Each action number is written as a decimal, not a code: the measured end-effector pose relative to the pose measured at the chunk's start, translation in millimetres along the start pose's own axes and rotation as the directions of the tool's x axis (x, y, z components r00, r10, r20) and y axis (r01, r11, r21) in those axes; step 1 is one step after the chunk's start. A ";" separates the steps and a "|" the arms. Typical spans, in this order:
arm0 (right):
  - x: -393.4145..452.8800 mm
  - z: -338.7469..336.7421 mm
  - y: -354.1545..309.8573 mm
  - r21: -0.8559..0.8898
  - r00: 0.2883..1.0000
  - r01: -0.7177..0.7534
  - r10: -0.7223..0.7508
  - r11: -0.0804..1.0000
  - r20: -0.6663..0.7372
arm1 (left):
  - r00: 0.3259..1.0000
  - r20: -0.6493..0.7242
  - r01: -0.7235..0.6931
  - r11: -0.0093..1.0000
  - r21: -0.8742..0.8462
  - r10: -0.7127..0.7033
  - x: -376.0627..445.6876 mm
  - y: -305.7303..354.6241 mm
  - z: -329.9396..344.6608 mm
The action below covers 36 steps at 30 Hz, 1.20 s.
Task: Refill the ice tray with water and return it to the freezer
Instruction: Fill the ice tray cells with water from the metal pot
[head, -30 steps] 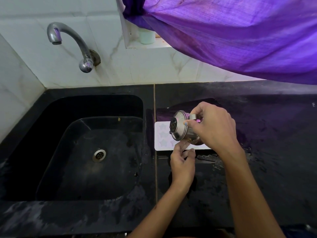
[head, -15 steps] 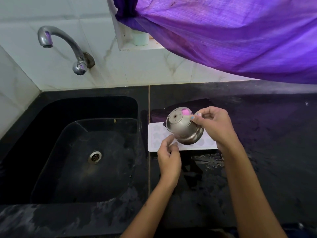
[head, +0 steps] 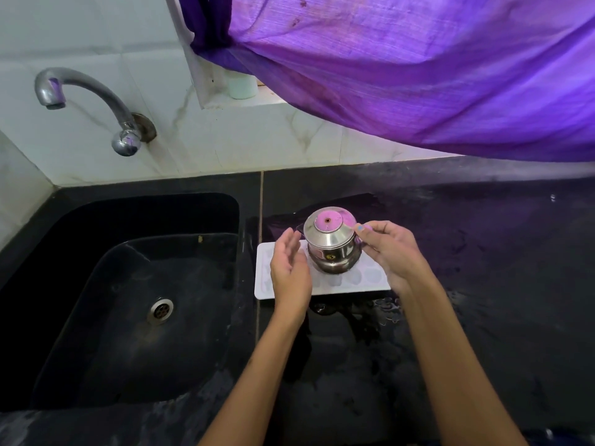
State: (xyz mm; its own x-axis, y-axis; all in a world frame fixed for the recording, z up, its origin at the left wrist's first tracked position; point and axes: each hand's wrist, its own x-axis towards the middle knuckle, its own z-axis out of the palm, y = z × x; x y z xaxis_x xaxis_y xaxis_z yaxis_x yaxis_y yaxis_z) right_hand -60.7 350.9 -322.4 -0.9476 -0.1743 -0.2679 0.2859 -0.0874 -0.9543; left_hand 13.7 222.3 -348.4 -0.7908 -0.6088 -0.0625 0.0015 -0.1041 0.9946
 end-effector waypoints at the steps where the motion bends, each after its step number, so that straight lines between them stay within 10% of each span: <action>1: 3.2 -0.5 1.6 0.014 1.000 -0.009 0.009 1.000 -0.001 | 1.000 0.011 -0.003 1.000 0.006 0.003 3.1 0.4 2.2; 36: 186.1 46.4 -13.8 0.154 0.991 -0.131 0.130 0.979 0.019 | 0.964 -0.065 0.264 0.943 0.200 -0.256 172.9 21.1 70.0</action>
State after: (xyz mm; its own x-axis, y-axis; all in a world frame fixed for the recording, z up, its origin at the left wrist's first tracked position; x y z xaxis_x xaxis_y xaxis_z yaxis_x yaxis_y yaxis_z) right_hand -234.4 274.2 -353.0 -0.8996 -0.2029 -0.3868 0.4262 -0.2136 -0.8791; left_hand -165.8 169.9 -332.4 -0.7234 -0.6114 -0.3207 -0.3301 -0.1017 0.9384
